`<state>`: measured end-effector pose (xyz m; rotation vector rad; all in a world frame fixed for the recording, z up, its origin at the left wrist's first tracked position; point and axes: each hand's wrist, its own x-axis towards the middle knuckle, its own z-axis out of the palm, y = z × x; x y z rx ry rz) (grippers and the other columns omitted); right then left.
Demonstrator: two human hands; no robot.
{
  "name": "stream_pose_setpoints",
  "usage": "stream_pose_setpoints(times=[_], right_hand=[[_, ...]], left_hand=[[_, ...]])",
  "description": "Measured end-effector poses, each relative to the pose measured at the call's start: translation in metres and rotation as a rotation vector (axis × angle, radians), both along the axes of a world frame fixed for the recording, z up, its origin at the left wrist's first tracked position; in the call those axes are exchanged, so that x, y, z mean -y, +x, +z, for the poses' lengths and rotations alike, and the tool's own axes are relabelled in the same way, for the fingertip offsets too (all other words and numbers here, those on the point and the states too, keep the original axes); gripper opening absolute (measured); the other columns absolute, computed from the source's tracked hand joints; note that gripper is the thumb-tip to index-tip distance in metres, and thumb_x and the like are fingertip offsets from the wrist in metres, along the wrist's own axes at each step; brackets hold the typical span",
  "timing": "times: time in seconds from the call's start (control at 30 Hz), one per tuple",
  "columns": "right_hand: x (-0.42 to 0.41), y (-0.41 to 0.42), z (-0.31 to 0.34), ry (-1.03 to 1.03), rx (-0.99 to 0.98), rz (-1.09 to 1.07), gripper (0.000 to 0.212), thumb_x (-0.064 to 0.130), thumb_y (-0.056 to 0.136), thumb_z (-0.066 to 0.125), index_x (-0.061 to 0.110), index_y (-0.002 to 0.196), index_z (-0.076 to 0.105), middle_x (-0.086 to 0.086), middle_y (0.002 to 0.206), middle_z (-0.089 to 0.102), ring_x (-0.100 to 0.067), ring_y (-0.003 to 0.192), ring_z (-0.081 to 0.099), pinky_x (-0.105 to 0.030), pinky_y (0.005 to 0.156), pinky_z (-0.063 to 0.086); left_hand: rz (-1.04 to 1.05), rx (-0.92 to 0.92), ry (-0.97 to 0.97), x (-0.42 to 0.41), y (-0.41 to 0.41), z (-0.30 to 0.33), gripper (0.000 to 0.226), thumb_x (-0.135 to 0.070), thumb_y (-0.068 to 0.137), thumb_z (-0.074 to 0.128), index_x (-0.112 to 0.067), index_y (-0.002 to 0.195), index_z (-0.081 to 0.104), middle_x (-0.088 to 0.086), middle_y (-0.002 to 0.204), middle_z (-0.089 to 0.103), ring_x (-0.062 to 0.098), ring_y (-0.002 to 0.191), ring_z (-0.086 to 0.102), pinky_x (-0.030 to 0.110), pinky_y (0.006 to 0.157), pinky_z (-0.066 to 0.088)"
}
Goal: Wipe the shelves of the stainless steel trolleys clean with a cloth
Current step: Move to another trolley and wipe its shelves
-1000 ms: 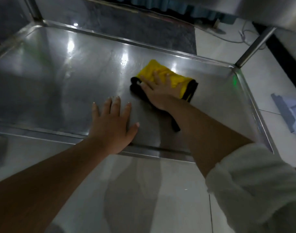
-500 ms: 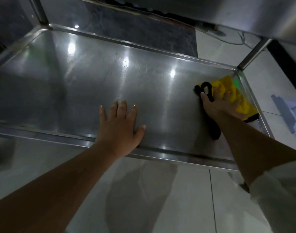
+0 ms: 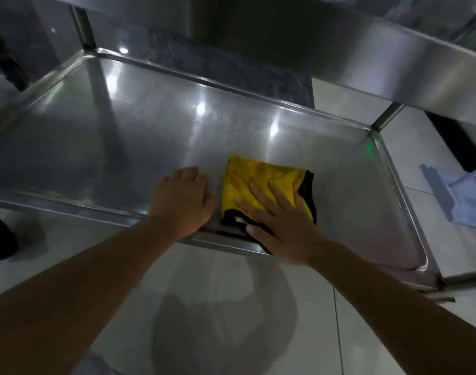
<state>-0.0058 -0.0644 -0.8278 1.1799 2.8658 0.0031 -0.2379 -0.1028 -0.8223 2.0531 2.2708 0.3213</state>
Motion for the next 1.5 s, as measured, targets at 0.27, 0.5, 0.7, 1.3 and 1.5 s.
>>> stream_pose_setpoints(times=[0.27, 0.5, 0.7, 1.3, 1.5], right_hand=[[-0.009, -0.004, -0.001, -0.051, -0.113, -0.469, 0.084, 0.089, 0.065, 0.016, 0.058, 0.142, 0.007, 0.014, 0.159, -0.009, -0.034, 0.145, -0.01, -0.071, 0.107, 0.011], [-0.018, -0.132, -0.006, -0.051, -0.096, -0.364, 0.074, 0.087, 0.067, 0.003, 0.064, 0.138, -0.002, 0.013, 0.16, -0.004, -0.045, 0.142, -0.007, -0.068, 0.107, 0.014], [0.017, -0.219, -0.005, -0.028, -0.177, -0.067, 0.051, 0.059, 0.092, 0.037, 0.05, 0.142, 0.029, 0.011, 0.158, 0.016, -0.042, 0.144, -0.002, -0.067, 0.107, 0.012], [-0.014, -0.256, -0.006, -0.019, -0.221, -0.576, 0.052, 0.048, 0.096, 0.034, 0.044, 0.146, 0.02, 0.009, 0.159, 0.014, -0.036, 0.144, 0.008, -0.058, 0.111, 0.019], [0.045, -0.343, -0.002, -0.085, -0.229, 0.038, 0.049, 0.042, 0.095, 0.045, 0.034, 0.143, 0.038, 0.007, 0.157, 0.024, -0.035, 0.145, 0.008, -0.055, 0.112, 0.019]], left_hand=[[0.133, -0.142, -0.198, 0.04, -0.164, 0.003, 0.087, -0.072, 0.075, 0.011, -0.03, 0.149, 0.029, 0.006, 0.156, 0.029, 0.03, 0.142, 0.024, 0.05, 0.113, 0.019], [0.125, -0.119, -0.161, 0.042, -0.172, -0.01, 0.089, -0.068, 0.074, -0.001, -0.029, 0.152, 0.019, 0.004, 0.16, 0.017, 0.028, 0.146, 0.013, 0.052, 0.114, 0.013], [0.108, -0.108, -0.117, 0.044, -0.173, -0.006, 0.088, -0.055, 0.074, -0.005, -0.023, 0.151, 0.027, 0.005, 0.159, 0.022, 0.026, 0.145, 0.02, 0.049, 0.113, 0.018], [0.171, -0.14, -0.091, 0.075, -0.278, -0.012, 0.089, -0.061, 0.08, -0.001, -0.013, 0.151, 0.023, 0.012, 0.157, 0.023, 0.028, 0.145, 0.018, 0.044, 0.117, 0.012], [0.223, -0.03, -0.028, 0.081, -0.275, -0.01, 0.088, -0.05, 0.078, 0.005, -0.003, 0.149, 0.026, 0.02, 0.154, 0.029, 0.032, 0.143, 0.024, 0.042, 0.117, 0.013]])
